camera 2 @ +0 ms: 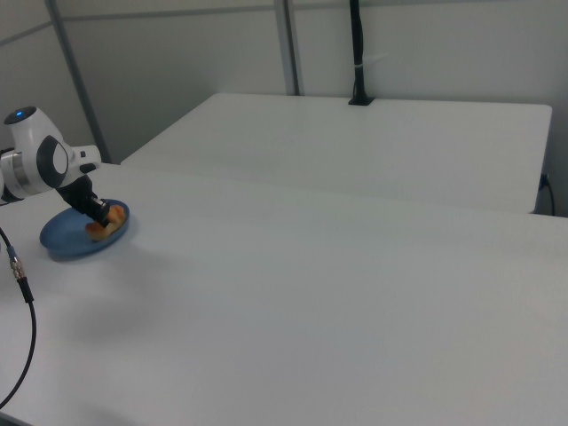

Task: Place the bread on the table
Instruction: 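Lower the gripper, close on the bread roll and lift it, then carry the bread roll off the plate across the table, then lower the bread roll onto the table and open the gripper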

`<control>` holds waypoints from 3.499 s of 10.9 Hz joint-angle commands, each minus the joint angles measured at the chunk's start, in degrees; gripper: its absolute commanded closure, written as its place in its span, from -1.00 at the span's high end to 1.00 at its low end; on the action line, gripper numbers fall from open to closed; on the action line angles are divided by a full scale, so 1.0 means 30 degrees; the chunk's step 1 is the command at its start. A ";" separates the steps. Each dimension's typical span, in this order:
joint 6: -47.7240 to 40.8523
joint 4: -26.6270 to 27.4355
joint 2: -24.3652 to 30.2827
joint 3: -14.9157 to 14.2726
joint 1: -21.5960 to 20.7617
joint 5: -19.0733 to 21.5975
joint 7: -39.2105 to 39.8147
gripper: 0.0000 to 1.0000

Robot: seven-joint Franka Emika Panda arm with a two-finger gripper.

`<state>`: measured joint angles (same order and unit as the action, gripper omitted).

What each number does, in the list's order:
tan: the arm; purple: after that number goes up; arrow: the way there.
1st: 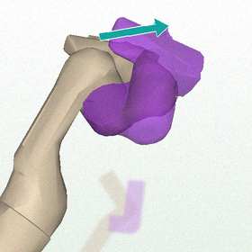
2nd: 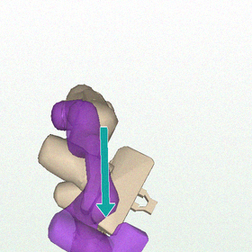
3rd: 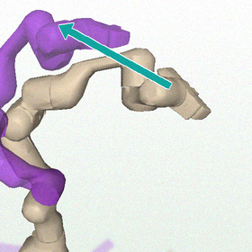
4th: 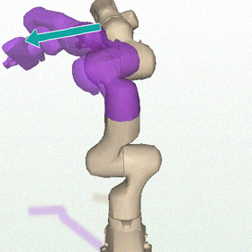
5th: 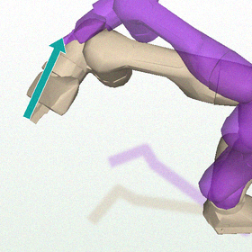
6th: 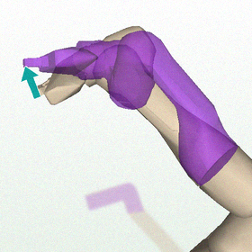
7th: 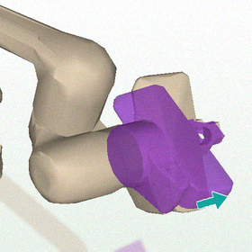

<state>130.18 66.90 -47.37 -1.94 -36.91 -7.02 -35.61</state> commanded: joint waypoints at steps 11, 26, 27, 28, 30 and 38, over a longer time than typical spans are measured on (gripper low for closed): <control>-0.3371 0.3889 0.7233 -0.0086 0.4971 -0.0297 0.4891 -1.00; 0.0465 0.8577 0.5009 -0.2372 0.7295 -0.0121 0.9674 0.64; 0.0407 0.8577 0.5007 -0.2401 0.7295 -0.0121 0.9790 1.00; 0.0320 0.8577 0.5036 -0.2518 0.7295 -0.0150 0.9849 1.00; 0.0202 0.8577 0.5037 -0.2578 0.7295 -0.0151 1.0142 1.00; 0.0144 0.8432 0.5416 -0.2665 0.7411 -0.0122 0.9939 1.00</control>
<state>130.34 91.10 -33.12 -9.08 -14.46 -7.62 -6.62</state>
